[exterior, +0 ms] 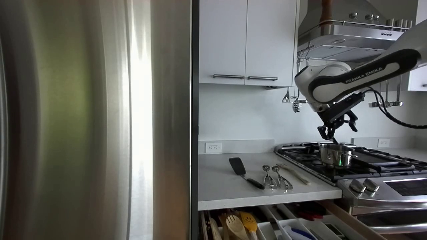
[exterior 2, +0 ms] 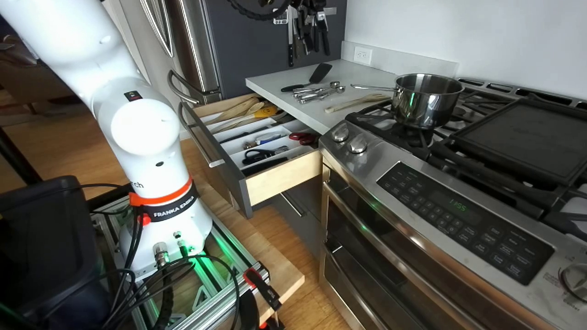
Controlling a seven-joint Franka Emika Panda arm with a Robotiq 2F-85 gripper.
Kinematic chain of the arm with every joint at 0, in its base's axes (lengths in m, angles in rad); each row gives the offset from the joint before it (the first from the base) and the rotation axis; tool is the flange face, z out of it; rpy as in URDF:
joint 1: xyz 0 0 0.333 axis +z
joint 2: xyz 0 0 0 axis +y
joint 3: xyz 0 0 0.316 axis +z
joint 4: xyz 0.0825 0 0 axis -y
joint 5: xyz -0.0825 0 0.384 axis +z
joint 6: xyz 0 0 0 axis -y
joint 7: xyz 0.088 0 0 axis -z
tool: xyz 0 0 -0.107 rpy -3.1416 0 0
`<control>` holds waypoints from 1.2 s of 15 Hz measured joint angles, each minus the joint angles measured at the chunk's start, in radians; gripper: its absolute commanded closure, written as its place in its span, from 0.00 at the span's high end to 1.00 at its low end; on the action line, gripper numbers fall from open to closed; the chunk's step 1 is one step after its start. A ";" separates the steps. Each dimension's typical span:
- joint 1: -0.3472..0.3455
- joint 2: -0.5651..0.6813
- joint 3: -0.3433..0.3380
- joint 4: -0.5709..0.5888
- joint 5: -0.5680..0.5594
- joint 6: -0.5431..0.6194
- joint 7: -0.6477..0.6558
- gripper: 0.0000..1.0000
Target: Pick up the silver pot and put it on the top left cooker on the stove hob
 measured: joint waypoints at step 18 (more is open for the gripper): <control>0.028 0.441 -0.123 0.281 -0.195 -0.381 0.077 1.00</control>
